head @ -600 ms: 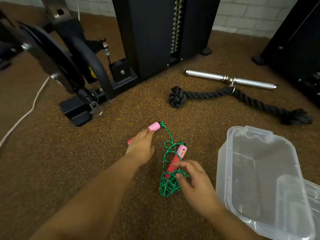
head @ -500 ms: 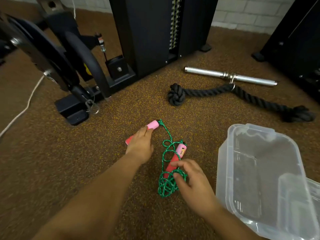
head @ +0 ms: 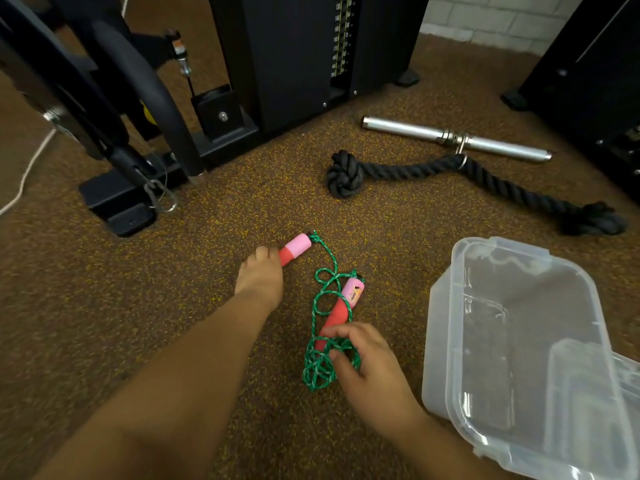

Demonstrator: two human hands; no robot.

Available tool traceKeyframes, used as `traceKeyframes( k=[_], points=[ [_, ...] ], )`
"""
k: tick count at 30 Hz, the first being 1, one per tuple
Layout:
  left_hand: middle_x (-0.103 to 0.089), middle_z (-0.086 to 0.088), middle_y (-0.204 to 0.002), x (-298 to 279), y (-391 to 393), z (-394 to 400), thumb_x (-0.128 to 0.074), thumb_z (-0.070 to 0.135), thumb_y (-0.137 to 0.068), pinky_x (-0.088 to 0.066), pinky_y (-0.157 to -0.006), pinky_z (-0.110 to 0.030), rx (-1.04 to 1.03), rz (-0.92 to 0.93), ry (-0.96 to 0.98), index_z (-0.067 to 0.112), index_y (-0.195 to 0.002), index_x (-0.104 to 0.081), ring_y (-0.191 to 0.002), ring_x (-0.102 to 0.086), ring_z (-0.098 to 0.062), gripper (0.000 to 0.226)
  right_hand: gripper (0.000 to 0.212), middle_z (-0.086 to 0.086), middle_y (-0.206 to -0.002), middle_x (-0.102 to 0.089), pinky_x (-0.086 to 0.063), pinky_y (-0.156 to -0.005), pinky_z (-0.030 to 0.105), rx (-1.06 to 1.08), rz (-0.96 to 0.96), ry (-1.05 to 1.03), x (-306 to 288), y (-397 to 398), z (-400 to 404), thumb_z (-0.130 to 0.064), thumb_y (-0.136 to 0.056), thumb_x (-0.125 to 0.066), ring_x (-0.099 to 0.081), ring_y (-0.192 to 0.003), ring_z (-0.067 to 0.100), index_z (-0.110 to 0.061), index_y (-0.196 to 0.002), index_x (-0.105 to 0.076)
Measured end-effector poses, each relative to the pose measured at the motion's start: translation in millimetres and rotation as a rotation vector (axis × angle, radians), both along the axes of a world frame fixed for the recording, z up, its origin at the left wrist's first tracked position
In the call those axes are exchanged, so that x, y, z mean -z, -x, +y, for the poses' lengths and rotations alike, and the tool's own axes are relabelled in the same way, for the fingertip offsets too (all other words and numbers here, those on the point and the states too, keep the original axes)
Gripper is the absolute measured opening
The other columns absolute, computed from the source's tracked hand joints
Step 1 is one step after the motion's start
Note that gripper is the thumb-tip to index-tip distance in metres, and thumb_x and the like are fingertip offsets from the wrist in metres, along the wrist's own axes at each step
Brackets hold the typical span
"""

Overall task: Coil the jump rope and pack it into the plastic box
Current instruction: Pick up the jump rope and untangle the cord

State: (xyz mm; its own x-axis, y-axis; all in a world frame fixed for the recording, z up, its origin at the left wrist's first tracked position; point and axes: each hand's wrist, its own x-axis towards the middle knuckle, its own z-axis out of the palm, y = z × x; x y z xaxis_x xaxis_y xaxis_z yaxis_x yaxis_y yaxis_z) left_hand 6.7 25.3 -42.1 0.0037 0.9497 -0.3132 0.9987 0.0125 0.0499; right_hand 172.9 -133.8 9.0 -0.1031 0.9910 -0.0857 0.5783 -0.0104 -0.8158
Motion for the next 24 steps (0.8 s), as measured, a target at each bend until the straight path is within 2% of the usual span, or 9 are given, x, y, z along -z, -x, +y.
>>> traceKeyframes(
  k=[2,9,13,16,19,21,23,24],
  points=[
    [-0.037,-0.014,-0.136,-3,-3,-3,-0.044,0.004,-0.092,-0.040,-0.099,-0.041,-0.016,0.011,0.011,0.006,-0.140,-0.033,-0.123,-0.043,-0.032,0.048,0.024,-0.020,-0.110,-0.054,-0.031,-0.092,0.004,0.012,0.008,0.008,-2,1,-1,-0.022,-0.089,-0.053,-0.044,-0.111,-0.009,-0.031,-0.109,-0.061],
    [-0.049,-0.020,-0.129,3,4,-16,-0.042,0.003,-0.093,-0.042,-0.096,-0.045,-0.147,-0.133,0.075,0.008,-0.136,-0.033,-0.119,-0.051,-0.037,0.044,0.022,-0.028,-0.108,-0.050,-0.030,-0.089,0.002,0.038,0.043,0.015,-14,3,-3,-0.019,-0.089,-0.056,-0.043,-0.110,-0.012,-0.030,-0.106,-0.063],
    [-0.050,-0.022,-0.126,12,7,-29,-0.050,0.005,-0.090,-0.042,-0.096,-0.044,-0.206,-0.219,0.052,0.002,-0.126,-0.048,-0.116,-0.053,-0.039,0.036,0.023,-0.025,-0.107,-0.051,-0.030,-0.090,0.004,0.050,0.045,0.024,-13,-1,-4,-0.020,-0.087,-0.055,-0.045,-0.109,-0.009,-0.028,-0.107,-0.064],
    [-0.063,-0.020,-0.113,2,-2,-40,-0.060,0.010,-0.086,-0.048,-0.088,-0.038,-0.312,-0.484,0.063,0.002,-0.116,-0.059,-0.105,-0.061,-0.037,0.032,0.026,-0.019,-0.108,-0.054,-0.032,-0.092,0.005,0.100,0.063,0.089,-11,-2,-2,-0.018,-0.087,-0.057,-0.048,-0.108,-0.006,-0.029,-0.111,-0.060],
    [-0.063,-0.009,-0.100,-23,-21,-57,-0.063,0.005,-0.085,-0.049,-0.078,-0.028,-0.389,-0.851,0.170,0.007,-0.123,-0.056,-0.092,-0.061,-0.024,0.038,0.030,-0.005,-0.114,-0.060,-0.042,-0.098,0.023,0.185,0.159,0.188,-15,2,8,-0.016,-0.090,-0.056,-0.054,-0.107,0.006,-0.029,-0.117,-0.054],
    [-0.062,-0.005,-0.095,-43,-32,-68,-0.062,-0.001,-0.085,-0.051,-0.074,-0.024,-0.408,-1.129,0.254,0.001,-0.123,-0.054,-0.084,-0.059,-0.017,0.039,0.031,0.000,-0.115,-0.060,-0.045,-0.086,0.021,0.250,0.268,0.264,-28,5,20,-0.016,-0.093,-0.051,-0.056,-0.098,0.008,-0.027,-0.122,-0.050],
    [-0.065,-0.009,-0.099,-65,-37,-77,-0.061,-0.003,-0.085,-0.053,-0.084,-0.035,-0.399,-1.356,0.369,0.004,-0.120,-0.057,-0.088,-0.061,-0.020,0.036,0.037,-0.004,-0.112,-0.056,-0.039,-0.074,0.020,0.336,0.312,0.308,-48,4,34,-0.021,-0.096,-0.046,-0.053,-0.087,0.007,-0.019,-0.133,-0.044],
    [-0.065,-0.011,-0.102,-78,-38,-82,-0.060,-0.004,-0.086,-0.051,-0.089,-0.041,-0.376,-1.429,0.445,0.008,-0.115,-0.059,-0.091,-0.062,-0.023,0.032,0.039,-0.005,-0.112,-0.052,-0.038,-0.077,0.022,0.382,0.318,0.311,-60,2,41,-0.024,-0.097,-0.044,-0.052,-0.090,0.008,-0.016,-0.136,-0.041]
  ],
)
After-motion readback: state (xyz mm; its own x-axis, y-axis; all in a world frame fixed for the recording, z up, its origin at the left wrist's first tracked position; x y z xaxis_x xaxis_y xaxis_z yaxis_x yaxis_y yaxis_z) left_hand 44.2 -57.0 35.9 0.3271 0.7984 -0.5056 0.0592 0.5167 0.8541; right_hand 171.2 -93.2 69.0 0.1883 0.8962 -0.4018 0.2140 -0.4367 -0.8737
